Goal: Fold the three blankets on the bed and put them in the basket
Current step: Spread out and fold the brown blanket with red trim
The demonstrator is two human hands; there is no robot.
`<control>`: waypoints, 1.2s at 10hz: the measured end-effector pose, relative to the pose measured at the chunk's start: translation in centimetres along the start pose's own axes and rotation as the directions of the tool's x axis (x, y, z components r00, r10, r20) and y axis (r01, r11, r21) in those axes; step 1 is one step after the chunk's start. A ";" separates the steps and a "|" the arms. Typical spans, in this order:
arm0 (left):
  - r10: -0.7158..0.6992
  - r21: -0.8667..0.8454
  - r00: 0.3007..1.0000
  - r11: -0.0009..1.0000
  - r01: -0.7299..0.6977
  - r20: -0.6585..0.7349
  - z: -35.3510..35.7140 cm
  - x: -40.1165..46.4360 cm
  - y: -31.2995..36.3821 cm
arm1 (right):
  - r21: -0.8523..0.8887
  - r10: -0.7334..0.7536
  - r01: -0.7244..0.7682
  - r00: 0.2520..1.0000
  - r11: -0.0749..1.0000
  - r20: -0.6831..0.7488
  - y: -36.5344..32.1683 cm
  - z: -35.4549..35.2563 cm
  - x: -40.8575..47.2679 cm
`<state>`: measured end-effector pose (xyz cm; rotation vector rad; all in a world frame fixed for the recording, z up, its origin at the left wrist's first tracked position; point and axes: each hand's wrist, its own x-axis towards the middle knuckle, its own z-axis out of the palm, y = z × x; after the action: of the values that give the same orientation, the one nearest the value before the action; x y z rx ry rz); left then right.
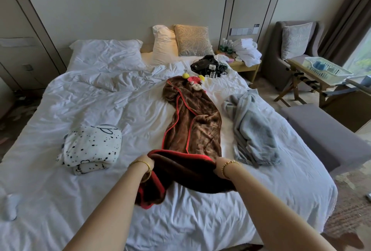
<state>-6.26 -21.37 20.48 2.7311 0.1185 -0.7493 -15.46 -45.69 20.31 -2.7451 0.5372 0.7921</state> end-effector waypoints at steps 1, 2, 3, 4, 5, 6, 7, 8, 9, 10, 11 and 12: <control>-0.006 -0.511 1.000 0.860 -0.007 -0.023 -3.6 -0.6 4.5 | 0.263 -0.024 0.057 0.991 0.963 -0.130 -1.5 -4.5 0.6; -0.008 -0.678 0.898 0.659 -0.326 -0.440 -13.6 -2.9 11.4 | 0.649 0.137 0.345 0.808 0.678 -0.573 -6.8 -17.8 -0.7; -0.012 -0.430 0.497 0.520 -0.738 -0.868 -22.9 -6.0 15.3 | 0.271 0.246 0.859 0.176 0.435 -0.953 -11.8 -32.2 -6.7; 0.015 -0.117 0.172 0.676 -0.727 -0.985 -22.0 -6.4 12.8 | -0.195 0.107 0.720 -0.351 0.666 -0.930 -11.8 -32.5 -7.1; 0.142 -0.219 0.852 0.933 -0.286 -0.504 -10.5 -2.6 5.8 | -0.137 -0.281 0.299 0.520 0.944 -0.806 -7.1 -17.8 -1.2; -0.017 -0.154 0.999 0.988 0.022 0.033 -0.3 -1.2 -0.6 | -0.073 -0.094 0.084 0.985 0.994 -0.145 -1.8 -0.6 1.7; 0.052 0.110 0.998 0.993 -0.049 -0.024 1.4 -0.9 -1.5 | 0.006 -0.093 0.093 0.996 0.996 -0.008 -1.2 3.9 1.7; 0.079 0.066 0.995 0.995 -0.075 -0.059 1.5 0.1 -0.6 | 0.056 -0.066 0.065 0.997 0.996 0.026 -1.8 4.2 1.1; 0.035 0.038 0.999 0.999 -0.035 0.006 3.7 0.8 -1.2 | 0.088 -0.051 0.046 0.997 0.995 0.057 -1.6 4.5 1.0; 0.039 0.129 0.990 0.990 -0.056 0.132 6.4 0.1 -2.9 | 0.178 -0.006 0.006 1.000 0.984 -0.002 -1.6 3.6 1.6; 0.070 0.006 0.997 0.997 -0.070 0.008 2.7 0.1 -0.3 | 0.427 0.059 -0.027 0.996 0.904 -0.062 -2.4 0.7 1.9; 0.085 -0.257 0.917 0.946 -0.198 -0.390 -7.8 -0.8 6.5 | 0.705 0.144 0.229 0.893 0.671 -0.427 -5.8 -8.5 0.1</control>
<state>-2.17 -25.15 29.01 2.5273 0.1008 -0.1441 -9.04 -43.14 28.01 -2.1010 0.6841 -0.1330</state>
